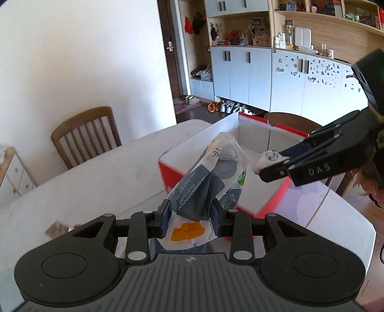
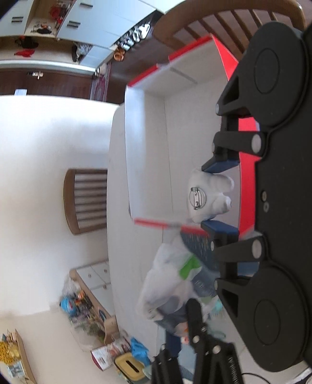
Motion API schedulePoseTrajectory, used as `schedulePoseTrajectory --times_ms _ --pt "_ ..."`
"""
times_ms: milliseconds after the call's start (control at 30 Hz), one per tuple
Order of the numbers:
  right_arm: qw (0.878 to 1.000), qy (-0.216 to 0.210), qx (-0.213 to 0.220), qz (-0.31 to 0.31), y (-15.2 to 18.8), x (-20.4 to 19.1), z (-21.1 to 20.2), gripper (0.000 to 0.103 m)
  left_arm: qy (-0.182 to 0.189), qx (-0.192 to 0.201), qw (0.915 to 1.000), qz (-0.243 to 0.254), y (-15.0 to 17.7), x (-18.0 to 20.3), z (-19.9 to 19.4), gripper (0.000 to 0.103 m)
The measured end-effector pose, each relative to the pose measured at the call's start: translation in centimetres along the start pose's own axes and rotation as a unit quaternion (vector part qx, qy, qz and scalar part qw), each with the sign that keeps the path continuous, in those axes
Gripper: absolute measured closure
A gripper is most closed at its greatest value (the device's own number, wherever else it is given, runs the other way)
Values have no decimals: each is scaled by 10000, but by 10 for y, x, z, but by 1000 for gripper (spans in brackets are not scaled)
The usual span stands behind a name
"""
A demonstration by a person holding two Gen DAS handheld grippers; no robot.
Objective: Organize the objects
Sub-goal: 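Carry the tooth plush and plastic bag with both tools into the red box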
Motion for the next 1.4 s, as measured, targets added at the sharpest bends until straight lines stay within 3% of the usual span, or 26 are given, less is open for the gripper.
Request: schedulePoseTrajectory --times_ms 367,667,1033,1400 --pt "9996 278 4 95 -11 61 12 61 41 -85 9995 293 -67 33 43 70" --pt "9989 418 -187 124 -18 96 39 61 206 -501 9973 505 -98 55 98 70" --pt "9950 420 -909 -50 -12 109 87 61 318 -1297 9891 618 -105 80 162 69" --pt "9859 426 -1608 -188 -7 107 119 60 481 -2133 9753 304 -98 77 201 67"
Point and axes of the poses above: each gripper's, at about its wrist camera, not at the fingertips, and z roughly the way its jaws point, x to its right, y to its underside, the point moved 4 cm from there along z, roughly the way its jaws point, and after that the axes turned 14 degrees about -x, right-handed, at the moved point
